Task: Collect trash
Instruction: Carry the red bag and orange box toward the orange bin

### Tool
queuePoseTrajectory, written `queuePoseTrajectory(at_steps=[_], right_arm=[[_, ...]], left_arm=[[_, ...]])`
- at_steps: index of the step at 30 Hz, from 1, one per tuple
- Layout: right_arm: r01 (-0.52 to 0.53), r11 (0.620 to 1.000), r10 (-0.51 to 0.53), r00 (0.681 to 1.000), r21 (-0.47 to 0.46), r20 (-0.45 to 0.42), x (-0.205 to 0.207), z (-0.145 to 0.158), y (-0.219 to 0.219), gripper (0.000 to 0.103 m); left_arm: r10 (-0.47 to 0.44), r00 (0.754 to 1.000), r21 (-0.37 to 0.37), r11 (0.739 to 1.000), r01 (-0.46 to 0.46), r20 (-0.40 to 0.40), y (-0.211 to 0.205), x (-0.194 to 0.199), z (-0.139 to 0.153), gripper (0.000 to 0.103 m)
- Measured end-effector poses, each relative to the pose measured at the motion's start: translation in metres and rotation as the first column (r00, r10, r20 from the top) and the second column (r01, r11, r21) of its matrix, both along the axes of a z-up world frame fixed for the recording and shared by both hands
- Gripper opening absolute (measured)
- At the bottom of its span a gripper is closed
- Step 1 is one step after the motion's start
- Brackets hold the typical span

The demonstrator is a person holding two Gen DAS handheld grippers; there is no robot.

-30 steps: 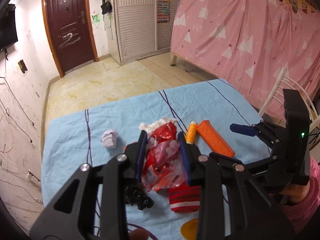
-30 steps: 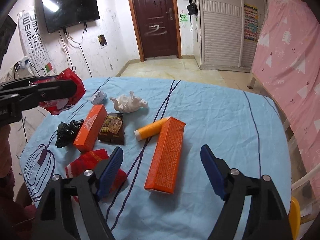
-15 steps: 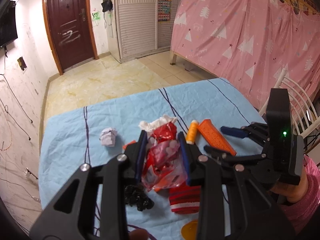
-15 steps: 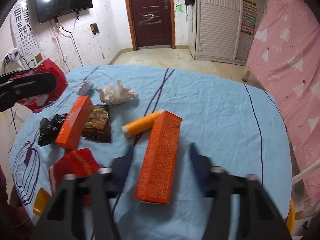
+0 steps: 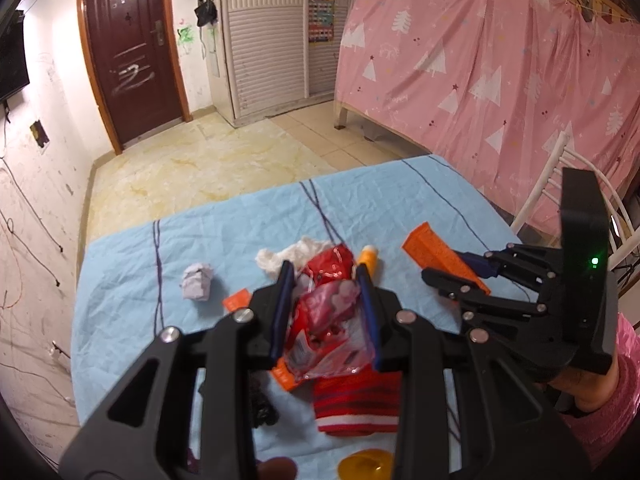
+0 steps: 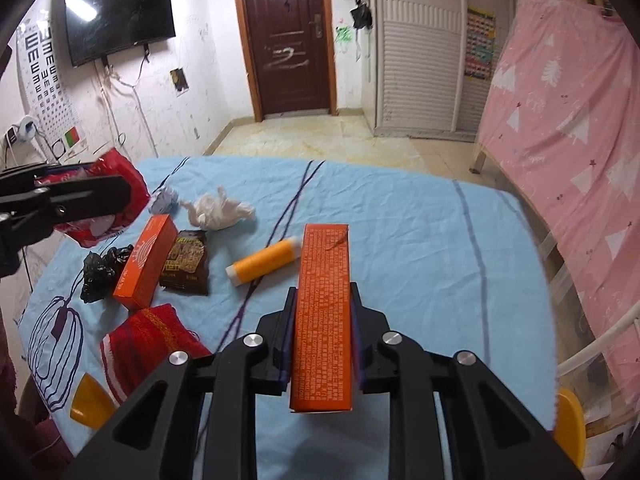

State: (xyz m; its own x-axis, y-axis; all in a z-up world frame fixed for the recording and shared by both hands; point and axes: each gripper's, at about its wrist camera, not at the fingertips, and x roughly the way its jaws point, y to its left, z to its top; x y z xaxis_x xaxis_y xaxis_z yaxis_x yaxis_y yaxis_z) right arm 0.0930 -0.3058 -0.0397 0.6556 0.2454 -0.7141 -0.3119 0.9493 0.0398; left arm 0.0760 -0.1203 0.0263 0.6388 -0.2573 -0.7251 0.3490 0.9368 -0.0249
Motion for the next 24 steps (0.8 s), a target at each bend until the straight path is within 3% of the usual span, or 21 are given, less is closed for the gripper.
queuePoseTrajectory(at_steps=[12,24], right_arm=[[0.158,0.984,-0.166,0.981,0.085,0.103,-0.046,0.027,-0.096,0.016],[0.355,0.92,-0.378,0.916,0.166,0.137,-0.103,0.02,-0.21,0.017]], left_arm=[[-0.105,0.994,0.028,0.994,0.104,0.007,-0.075,-0.006,0.008,0.029],[-0.269,0.962,0.048,0.961,0.271,-0.038,-0.18,-0.022,0.003,0.029]])
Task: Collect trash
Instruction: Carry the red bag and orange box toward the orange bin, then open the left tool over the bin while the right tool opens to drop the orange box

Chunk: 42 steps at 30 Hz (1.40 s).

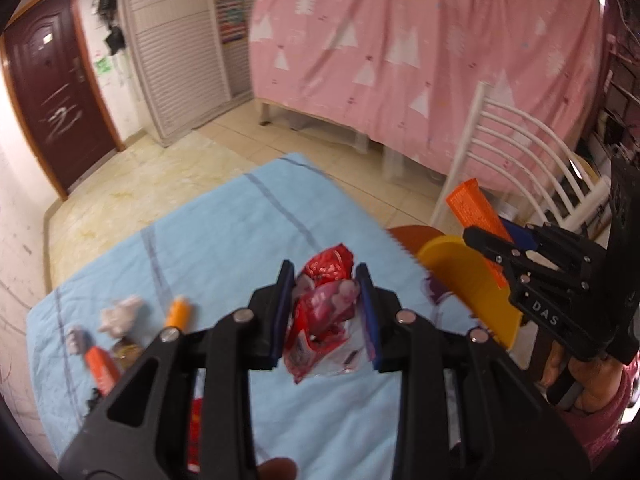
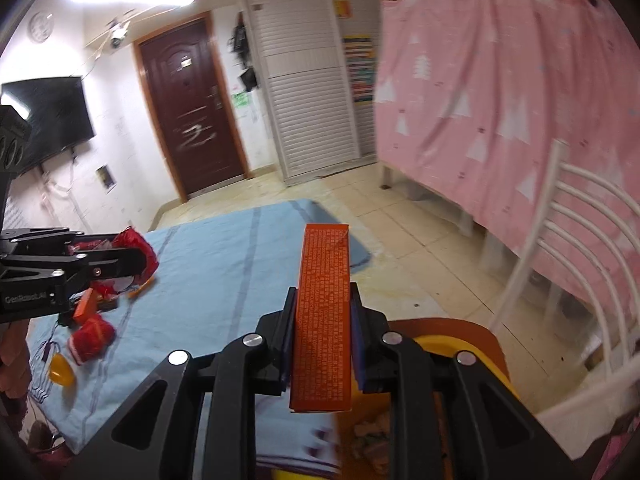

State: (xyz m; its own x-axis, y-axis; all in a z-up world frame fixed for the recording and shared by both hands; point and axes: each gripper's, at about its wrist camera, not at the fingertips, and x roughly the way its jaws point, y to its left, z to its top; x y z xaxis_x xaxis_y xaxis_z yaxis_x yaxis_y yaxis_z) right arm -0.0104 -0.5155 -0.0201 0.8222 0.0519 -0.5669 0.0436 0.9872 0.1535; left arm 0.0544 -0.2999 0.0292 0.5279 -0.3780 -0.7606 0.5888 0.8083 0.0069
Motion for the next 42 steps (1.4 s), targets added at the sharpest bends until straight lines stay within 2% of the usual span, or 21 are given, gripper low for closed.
queuePoseTrajectory(at_steps=[8,15,20,22,23,24,27,28,34,42], right_arm=[[0.123,0.991,-0.121,0.991,0.046,-0.049,-0.018,-0.035,-0.057,0.017],[0.148,0.983,-0.14,0.987,0.104,-0.082,-0.026,-0.058,-0.078,0.017],[0.16,0.981,-0.151,0.985,0.111,-0.089,-0.028,-0.062,-0.085,0.018],[0.166,0.979,-0.156,0.983,0.118,-0.093,-0.029,-0.064,-0.088,0.021],[0.168,0.978,-0.158,0.983,0.121,-0.093,-0.029,-0.065,-0.09,0.023],[0.172,0.978,-0.161,0.982,0.121,-0.093,-0.028,-0.066,-0.091,0.029],[0.169,0.978,-0.158,0.983,0.124,-0.093,-0.028,-0.068,-0.09,0.048],[0.167,0.978,-0.156,0.983,0.122,-0.092,-0.028,-0.068,-0.089,0.051],[0.164,0.979,-0.154,0.984,0.124,-0.09,-0.029,-0.066,-0.086,0.052],[0.111,0.988,-0.106,0.993,0.109,-0.056,-0.021,-0.044,-0.066,0.055]], left_arm=[[-0.113,0.992,0.008,0.994,0.113,-0.055,-0.072,-0.011,-0.014,0.029],[-0.197,0.975,0.019,0.98,0.2,-0.1,-0.121,-0.021,-0.032,0.029],[-0.247,0.963,0.028,0.967,0.252,-0.109,-0.145,-0.028,-0.041,0.029],[-0.255,0.959,0.024,0.965,0.26,-0.119,-0.15,-0.029,-0.042,0.033],[-0.26,0.957,0.021,0.964,0.265,-0.128,-0.153,-0.029,-0.043,0.042],[-0.262,0.956,0.02,0.963,0.267,-0.132,-0.154,-0.029,-0.043,0.049],[-0.267,0.955,0.024,0.962,0.272,-0.127,-0.154,-0.032,-0.042,0.051],[-0.267,0.956,0.026,0.962,0.272,-0.122,-0.153,-0.032,-0.041,0.051],[-0.246,0.963,0.008,0.969,0.248,-0.112,-0.141,-0.031,-0.032,0.051],[-0.183,0.982,-0.025,0.983,0.182,-0.045,-0.096,-0.026,-0.005,0.051]])
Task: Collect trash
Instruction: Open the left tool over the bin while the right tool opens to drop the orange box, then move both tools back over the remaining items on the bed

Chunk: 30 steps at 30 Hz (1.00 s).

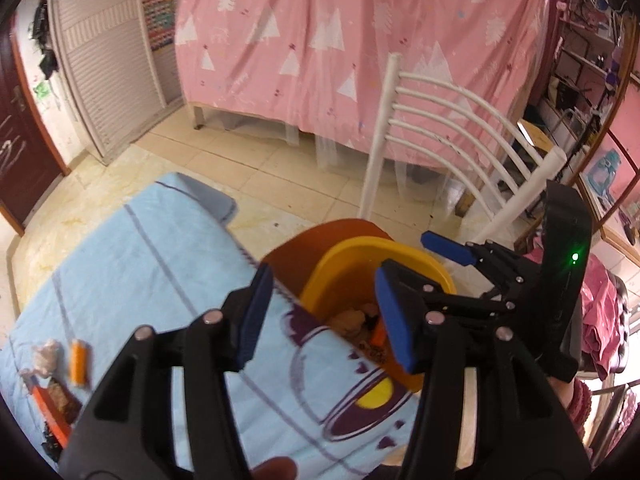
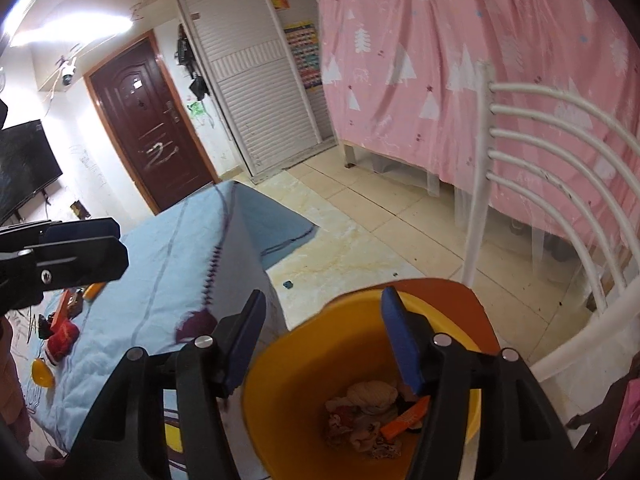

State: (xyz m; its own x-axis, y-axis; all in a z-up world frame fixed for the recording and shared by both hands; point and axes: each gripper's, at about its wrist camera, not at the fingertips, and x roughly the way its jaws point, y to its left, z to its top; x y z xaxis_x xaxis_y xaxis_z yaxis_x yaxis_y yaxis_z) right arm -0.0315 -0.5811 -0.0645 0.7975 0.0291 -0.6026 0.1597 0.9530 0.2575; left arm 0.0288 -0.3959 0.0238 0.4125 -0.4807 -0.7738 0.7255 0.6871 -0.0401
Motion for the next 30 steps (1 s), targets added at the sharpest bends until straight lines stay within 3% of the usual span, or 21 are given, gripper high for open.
queuePoseTrajectory(at_steps=[14,30], right_arm=[[-0.199,0.976,0.201,0.979,-0.092,0.021,0.05,0.045,0.097,0.062],[-0.38,0.909,0.38,0.924,-0.169,-0.033,0.1,0.064,0.208,0.065]], left_arm=[[0.212,0.975,-0.037,0.977,-0.209,0.071,0.116,0.04,0.028,0.053],[0.432,0.897,-0.039,0.902,-0.43,0.092,0.26,0.078,0.025,0.053]])
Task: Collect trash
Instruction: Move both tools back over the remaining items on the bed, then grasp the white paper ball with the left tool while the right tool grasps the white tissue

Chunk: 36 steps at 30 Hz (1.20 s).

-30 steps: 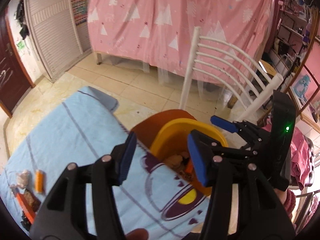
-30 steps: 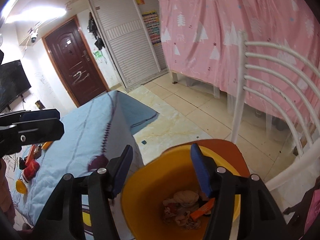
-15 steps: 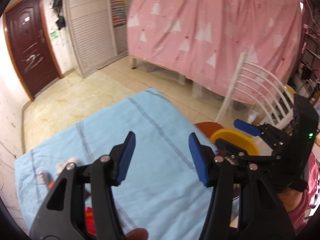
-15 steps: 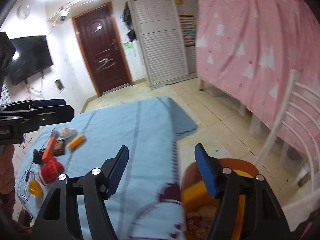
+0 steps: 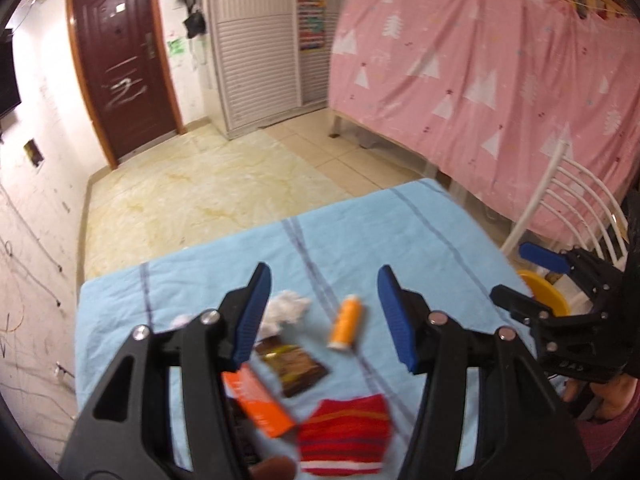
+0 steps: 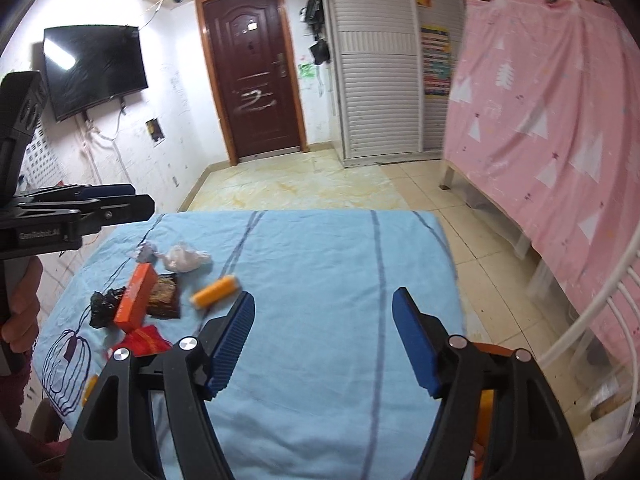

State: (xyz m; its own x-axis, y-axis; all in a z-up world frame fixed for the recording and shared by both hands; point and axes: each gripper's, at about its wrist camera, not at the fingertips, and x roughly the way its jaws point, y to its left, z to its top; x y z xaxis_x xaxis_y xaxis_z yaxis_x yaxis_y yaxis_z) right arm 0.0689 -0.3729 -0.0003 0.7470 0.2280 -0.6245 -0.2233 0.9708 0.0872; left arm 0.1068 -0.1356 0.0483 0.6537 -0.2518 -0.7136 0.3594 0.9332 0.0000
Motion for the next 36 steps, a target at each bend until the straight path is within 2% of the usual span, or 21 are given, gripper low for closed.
queuePoseTrajectory(at_steps=[1,3,15,26,36], right_arm=[[-0.008,1.0,0.008,1.0,-0.003,-0.002,0.002,0.0,0.004,0.066],[-0.035,0.999,0.035,0.999,-0.011,-0.01,0.008,0.001,0.017,0.066],[-0.179,0.981,0.176,0.983,-0.068,-0.051,0.04,-0.002,0.1,0.068],[-0.244,0.965,0.236,0.968,-0.092,-0.091,0.066,-0.011,0.136,0.069],[-0.313,0.945,0.298,0.944,-0.099,-0.143,0.09,-0.025,0.167,0.071]], left_arm=[[0.01,1.0,0.002,1.0,-0.01,-0.001,0.007,0.002,-0.001,0.055],[0.035,0.999,0.0,0.999,-0.035,-0.003,0.021,0.004,-0.003,0.064],[0.15,0.986,-0.005,0.989,-0.151,-0.069,0.091,0.031,-0.032,0.064],[0.187,0.973,-0.013,0.982,-0.19,-0.134,0.113,0.054,-0.059,0.064],[0.193,0.961,-0.012,0.98,-0.199,-0.2,0.115,0.071,-0.086,0.064]])
